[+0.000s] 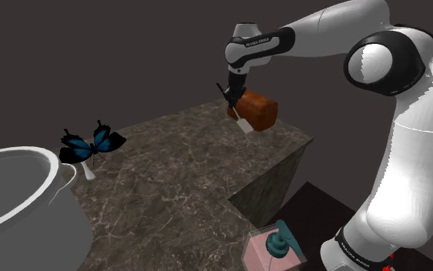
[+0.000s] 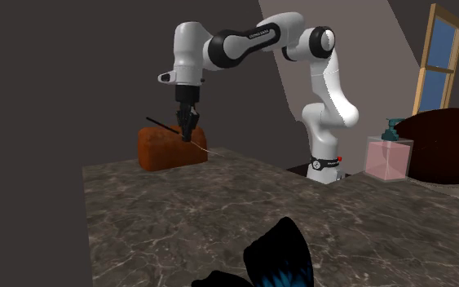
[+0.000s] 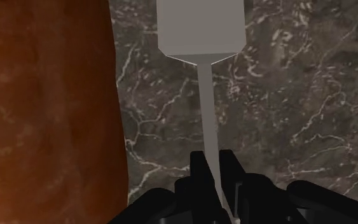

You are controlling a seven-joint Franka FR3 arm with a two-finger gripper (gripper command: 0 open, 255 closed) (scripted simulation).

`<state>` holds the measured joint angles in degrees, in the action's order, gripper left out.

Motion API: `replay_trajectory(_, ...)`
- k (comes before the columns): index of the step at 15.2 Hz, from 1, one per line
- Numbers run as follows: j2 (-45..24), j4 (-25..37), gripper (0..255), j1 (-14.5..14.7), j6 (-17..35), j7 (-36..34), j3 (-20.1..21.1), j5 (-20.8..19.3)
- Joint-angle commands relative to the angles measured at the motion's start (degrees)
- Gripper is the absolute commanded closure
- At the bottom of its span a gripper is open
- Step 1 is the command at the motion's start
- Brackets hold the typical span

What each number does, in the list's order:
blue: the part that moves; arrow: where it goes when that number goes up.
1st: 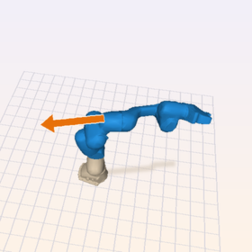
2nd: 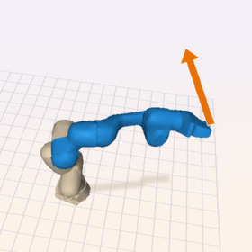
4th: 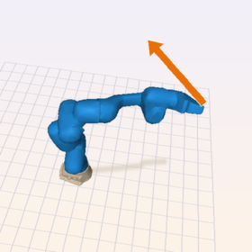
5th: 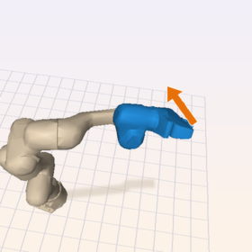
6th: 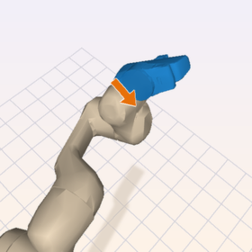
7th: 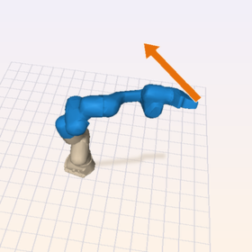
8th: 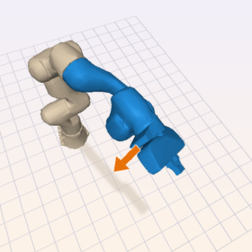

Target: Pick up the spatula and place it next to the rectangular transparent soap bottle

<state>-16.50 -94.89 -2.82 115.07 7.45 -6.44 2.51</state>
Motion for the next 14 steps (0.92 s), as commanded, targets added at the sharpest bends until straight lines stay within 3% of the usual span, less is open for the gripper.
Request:
replay_trajectory(1, 0.2, 1.3, 255, 0.0, -1.5, -0.1, 0.0, -0.1)
replay_trajectory(14, 0.9, 10.4, 255, -0.1, -11.3, -0.3, -0.1, -0.2)
